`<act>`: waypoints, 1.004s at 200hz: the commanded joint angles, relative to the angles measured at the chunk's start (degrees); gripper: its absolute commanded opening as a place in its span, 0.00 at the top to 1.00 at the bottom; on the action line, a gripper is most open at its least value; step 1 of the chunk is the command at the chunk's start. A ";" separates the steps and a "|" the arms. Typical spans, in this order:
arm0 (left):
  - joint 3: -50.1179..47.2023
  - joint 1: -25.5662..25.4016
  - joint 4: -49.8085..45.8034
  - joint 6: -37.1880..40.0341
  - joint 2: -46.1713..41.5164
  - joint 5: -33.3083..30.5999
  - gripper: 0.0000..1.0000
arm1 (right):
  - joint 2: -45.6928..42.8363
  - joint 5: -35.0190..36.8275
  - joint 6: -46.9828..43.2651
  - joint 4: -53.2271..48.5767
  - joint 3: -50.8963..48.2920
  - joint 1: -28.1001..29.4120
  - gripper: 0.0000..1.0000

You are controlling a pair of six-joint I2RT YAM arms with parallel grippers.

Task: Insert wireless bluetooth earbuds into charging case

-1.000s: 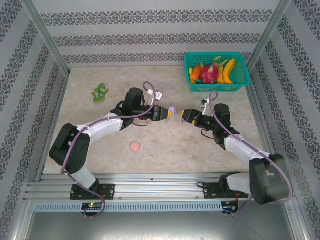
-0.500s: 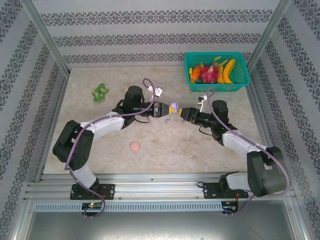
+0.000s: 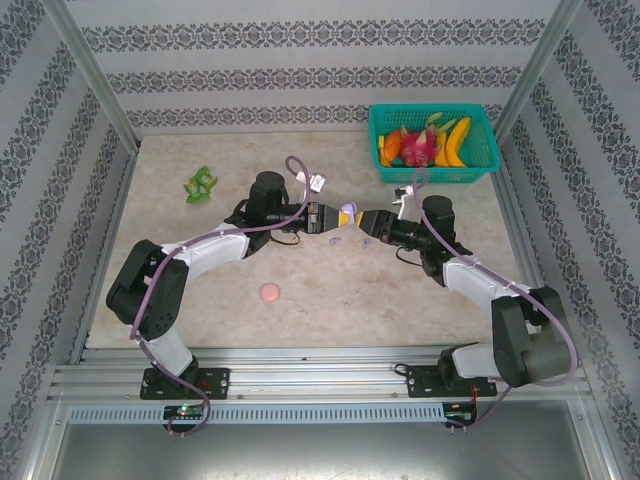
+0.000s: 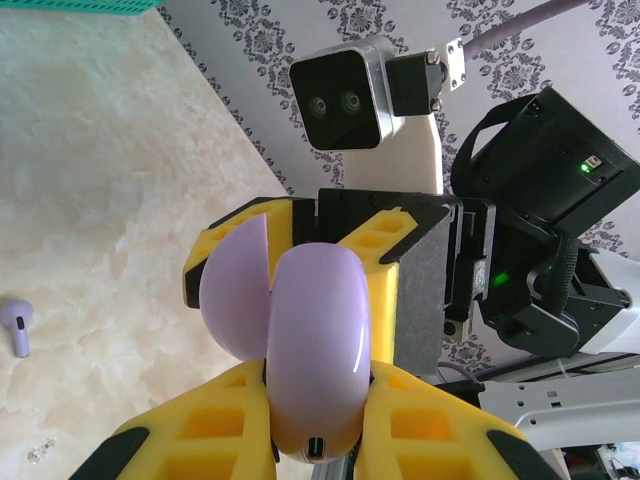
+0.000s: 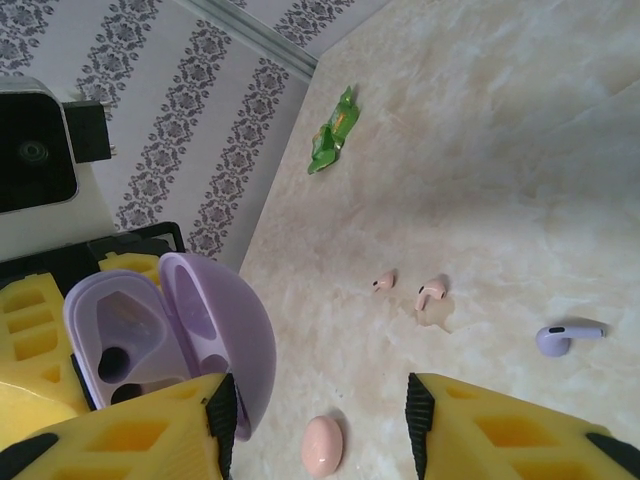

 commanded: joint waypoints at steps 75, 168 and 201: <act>0.34 0.58 3.62 -0.54 0.39 2.18 1.00 | 2.66 -0.91 -0.35 2.05 3.90 1.35 0.61; 0.44 0.50 3.19 -0.50 0.90 1.99 1.00 | 3.63 -1.18 -0.53 1.49 5.18 1.43 0.82; 0.28 0.52 2.85 -0.36 1.17 1.66 1.00 | 3.37 -1.27 -0.86 0.64 5.67 1.41 0.89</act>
